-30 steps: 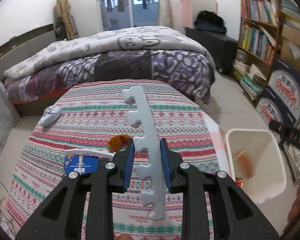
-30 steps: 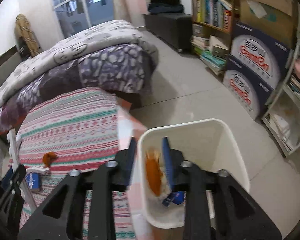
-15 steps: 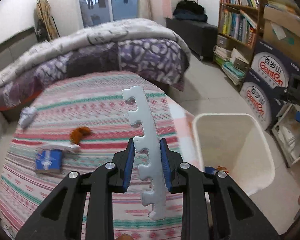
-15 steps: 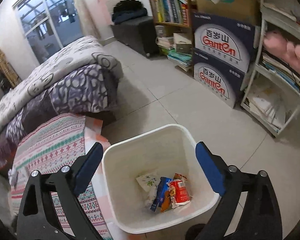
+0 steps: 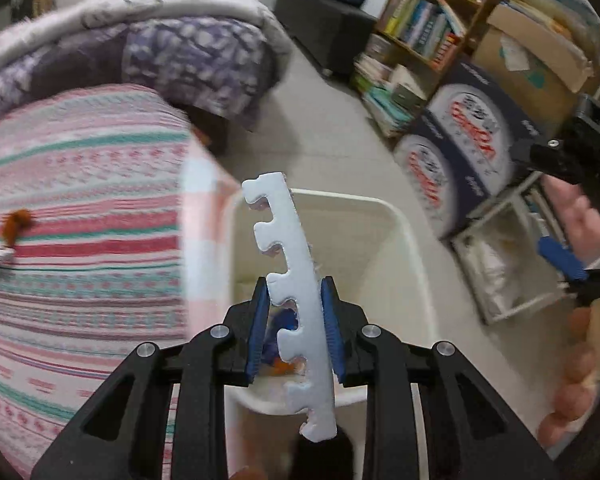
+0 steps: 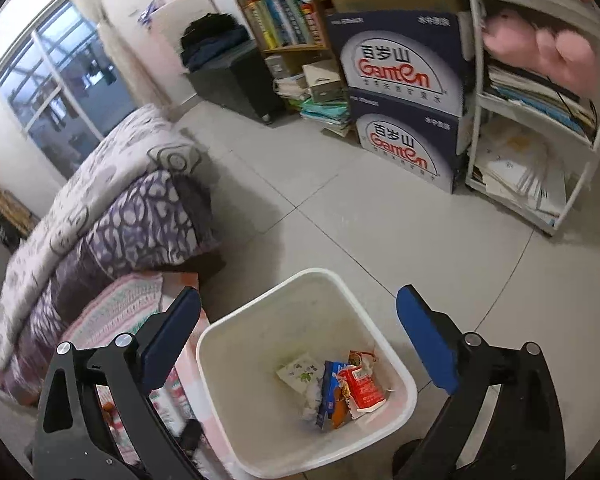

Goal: Collect trash
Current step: 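Carry the white notched strip over the bin and open the left tool, then grasp the long grey-white strip beside the blue box with the left tool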

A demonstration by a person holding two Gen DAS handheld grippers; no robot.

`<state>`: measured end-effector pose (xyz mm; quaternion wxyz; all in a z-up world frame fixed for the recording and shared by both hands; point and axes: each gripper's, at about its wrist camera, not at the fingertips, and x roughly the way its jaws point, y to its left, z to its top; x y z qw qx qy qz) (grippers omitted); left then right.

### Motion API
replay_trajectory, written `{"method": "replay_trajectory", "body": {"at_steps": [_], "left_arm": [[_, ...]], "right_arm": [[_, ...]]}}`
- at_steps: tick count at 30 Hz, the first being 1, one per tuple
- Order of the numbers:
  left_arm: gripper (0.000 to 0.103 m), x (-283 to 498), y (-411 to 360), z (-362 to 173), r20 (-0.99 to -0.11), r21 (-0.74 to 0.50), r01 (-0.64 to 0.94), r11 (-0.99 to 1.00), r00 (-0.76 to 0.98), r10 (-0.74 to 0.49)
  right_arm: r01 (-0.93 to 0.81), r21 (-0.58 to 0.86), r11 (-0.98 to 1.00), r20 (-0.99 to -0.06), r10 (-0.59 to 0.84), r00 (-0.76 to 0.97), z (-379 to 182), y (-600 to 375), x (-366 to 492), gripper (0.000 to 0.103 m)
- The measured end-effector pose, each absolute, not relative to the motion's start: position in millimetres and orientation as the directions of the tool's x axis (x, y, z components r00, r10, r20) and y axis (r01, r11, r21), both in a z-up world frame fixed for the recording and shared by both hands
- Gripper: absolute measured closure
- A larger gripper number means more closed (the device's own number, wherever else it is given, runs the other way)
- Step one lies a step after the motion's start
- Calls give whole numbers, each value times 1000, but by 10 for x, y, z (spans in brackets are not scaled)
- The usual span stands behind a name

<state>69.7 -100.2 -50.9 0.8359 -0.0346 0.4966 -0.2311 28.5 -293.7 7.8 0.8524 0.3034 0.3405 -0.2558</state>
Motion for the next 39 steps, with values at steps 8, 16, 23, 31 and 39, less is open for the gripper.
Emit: {"method": "replay_trajectory", "body": {"at_steps": [8,16,23,31,39], "left_arm": [[48,685,-1125,-448,-804,-304,399,865,379,-457],[44,679,-741,-461,-818,-126,372,920,485,-308],[35,828,-257,-457,-824,-4,304,953,538,-175],[28,1054,417,-749,-834,284,276,918,544,94],[28,1512,1128,-1059,-815,462,270,845,504,285]], "right_arm": [[642,351,682,-740,-218,636,68,-2954,311,8],[631,303,714,-736,-245,631,76,-2755,393,7],[584,209,784,-747,-257,613,7,-2354,561,7],[506,154,849,-773,-216,597,-120,-1916,743,7],[414,111,903,-797,-169,581,-259,-1486,926,7]]}}
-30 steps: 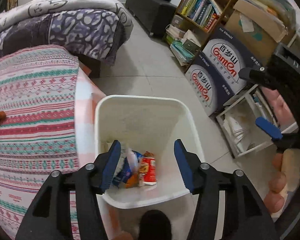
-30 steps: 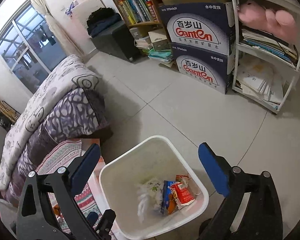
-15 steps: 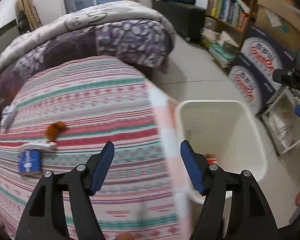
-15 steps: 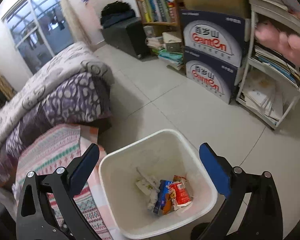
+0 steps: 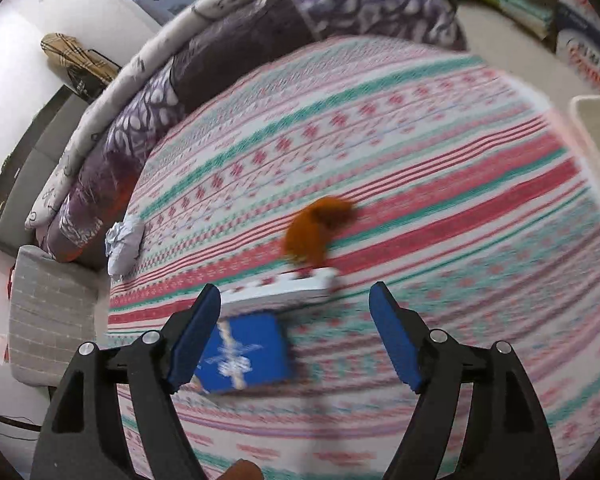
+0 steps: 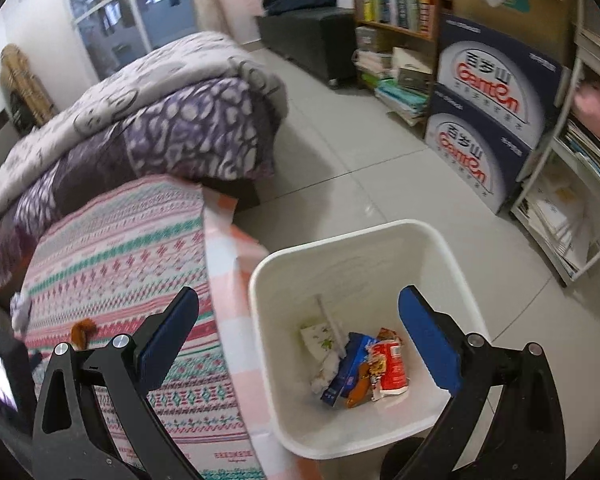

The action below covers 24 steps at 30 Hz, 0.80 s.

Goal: Collect trash
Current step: 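Grasp the long grey-white strip beside the blue box with the left tool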

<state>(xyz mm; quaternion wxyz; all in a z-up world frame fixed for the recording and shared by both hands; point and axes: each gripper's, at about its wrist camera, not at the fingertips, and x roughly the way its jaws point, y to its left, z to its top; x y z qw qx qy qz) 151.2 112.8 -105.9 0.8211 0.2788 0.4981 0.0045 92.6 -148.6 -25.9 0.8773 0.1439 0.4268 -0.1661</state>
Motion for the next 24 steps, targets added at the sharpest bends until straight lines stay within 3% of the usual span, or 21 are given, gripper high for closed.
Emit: {"method": "replay_trajectory", "body": {"at_steps": [7,8,12,14,18,19,24], "left_arm": [[30,1812,1514,-1289,-853,430,340,836,458,252],[39,1844,1564,-1275,-861,403,345,848,457,224],[56,1982,1738,-1200,-886,312,333,890,439,146],[75,2042,1892,-1124,-896,254,306,917,433,103],[89,2158,2268,-994,-898,162,207,965,437,57],[101,2183,2388,-979,-900,139,175,975,434,50],[103,2209,2876,-979,-915,30,63,998,403,3]], "right_arm": [[269,85,959,-817,-87,570,-389,-995,1090,7],[236,80,968,-820,-71,568,-413,-907,1110,7],[72,55,996,-822,4,569,-506,-498,1170,7],[5,45,999,-822,34,568,-538,-344,1175,7],[-152,28,988,-820,109,562,-612,3,1176,7],[-184,21,983,-818,123,562,-621,79,1168,7],[-379,-2,925,-812,220,541,-668,580,1140,7]]}}
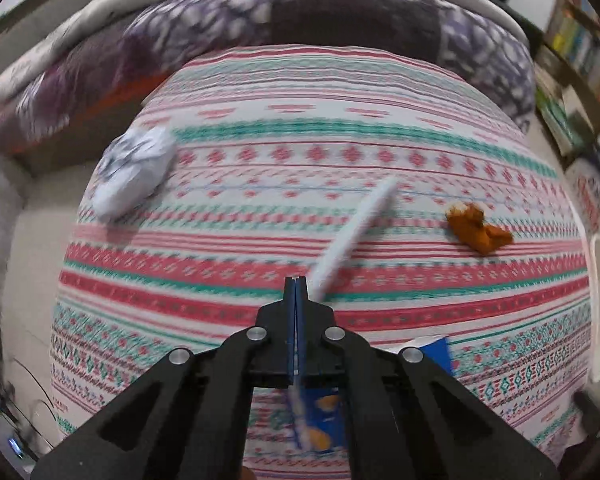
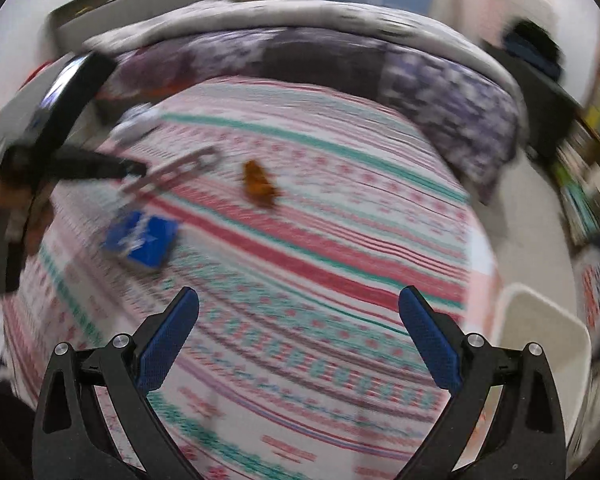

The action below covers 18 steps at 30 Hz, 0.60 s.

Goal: Collect trash
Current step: 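Grasp the long grey-white strip beside the blue box with the left tool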

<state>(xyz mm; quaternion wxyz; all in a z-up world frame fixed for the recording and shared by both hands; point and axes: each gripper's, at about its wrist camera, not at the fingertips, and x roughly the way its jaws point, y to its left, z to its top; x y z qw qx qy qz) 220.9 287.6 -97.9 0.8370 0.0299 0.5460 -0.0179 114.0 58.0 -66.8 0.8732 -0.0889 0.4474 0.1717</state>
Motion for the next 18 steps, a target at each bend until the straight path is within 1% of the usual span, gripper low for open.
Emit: {"method": "replay_trajectory", "body": {"at_steps": [4,7,9,10,11,14,18], "left_arm": [[103,2144,3154,-873,-906,-23,-2,1000,423,-21],[101,2107,3226,-820,-904,-76,30,997,420,-81],[90,2094,3177,-817,-908,-111,81,991,396,-134],[66,2094,3108,-812,-910,-113,113,987,388,-149],[53,2066,3020,-797,-910,-109,142,984,384,-156],[52,2097,2790,-815,-916,-99,219,971,362,-175],[52,2228,2550,-901,-926,-58,256,965,347,-148]], "right_arm": [[-435,28,900,-807,277,521,-705,931,1139,7],[-529,5,849,-789,328,519,-683,1253,1150,7],[-589,5,808,-798,358,485,-678,1393,1186,7],[-609,12,793,-801,372,470,-666,1429,1205,7],[-624,19,781,-806,381,453,-654,1442,1224,7],[-642,40,765,-816,396,420,-650,1421,1206,7],[-629,58,775,-833,385,398,-725,1288,1155,7]]}}
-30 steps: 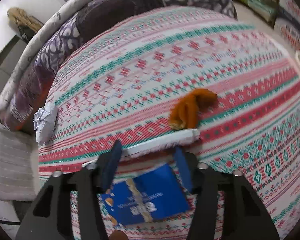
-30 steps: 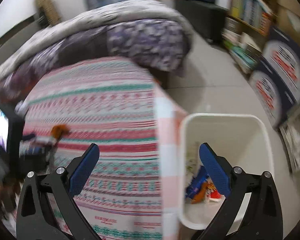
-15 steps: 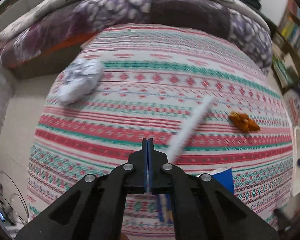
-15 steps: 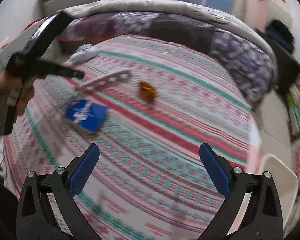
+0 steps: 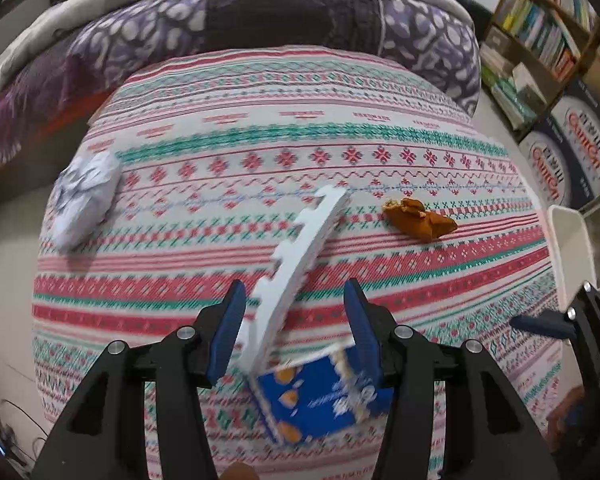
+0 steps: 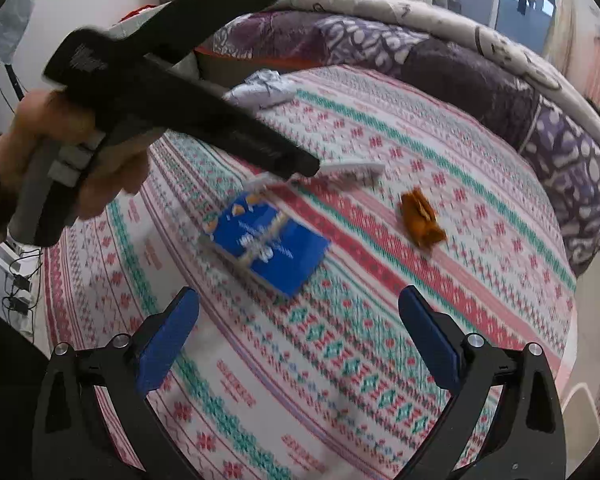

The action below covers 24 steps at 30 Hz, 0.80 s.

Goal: Collect trash
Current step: 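Grasp the long grey-white strip beside the blue box with the left tool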

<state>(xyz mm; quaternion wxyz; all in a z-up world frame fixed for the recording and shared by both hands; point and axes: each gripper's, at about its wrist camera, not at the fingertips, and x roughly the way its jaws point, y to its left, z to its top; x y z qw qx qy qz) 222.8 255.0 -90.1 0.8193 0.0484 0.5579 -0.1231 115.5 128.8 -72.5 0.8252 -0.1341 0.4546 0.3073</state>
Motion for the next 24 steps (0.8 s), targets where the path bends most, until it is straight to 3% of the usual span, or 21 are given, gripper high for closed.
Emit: {"method": "replay_trajectory", "body": {"at_steps": [4,6,7,8,9,22,24], "left_arm": [[52,2371,2399,-1153,-949,9,257,966,308,-73],[57,2392,2440,-1243,-953,41,239,970,301,-34],[67,2387,2507,-1257,-952,25,225,974,303,-45],[89,2380,2593,-1234,-950,1,209,978,304,-64],[92,2381,2661,-1223,-953,-9,195,981,296,-67],[93,2065,3307,-684,-899,-130,120,984,405,-168],[93,2061,3298,-608,-890,-141,127,982,418,-182]], "right_arm": [[-628,48,777,-843,368,391,-837,1253,1156,7],[-640,38,768,-844,368,391,-863,1290,1187,7],[-651,34,759,-843,372,389,-871,1328,1215,7],[-666,34,745,-842,380,382,-880,1377,1250,7],[-680,34,733,-843,386,374,-891,1416,1283,7],[-889,-62,454,-904,352,243,-1147,2277,1502,8],[-900,-50,433,-916,339,213,-1203,2324,1509,21]]}}
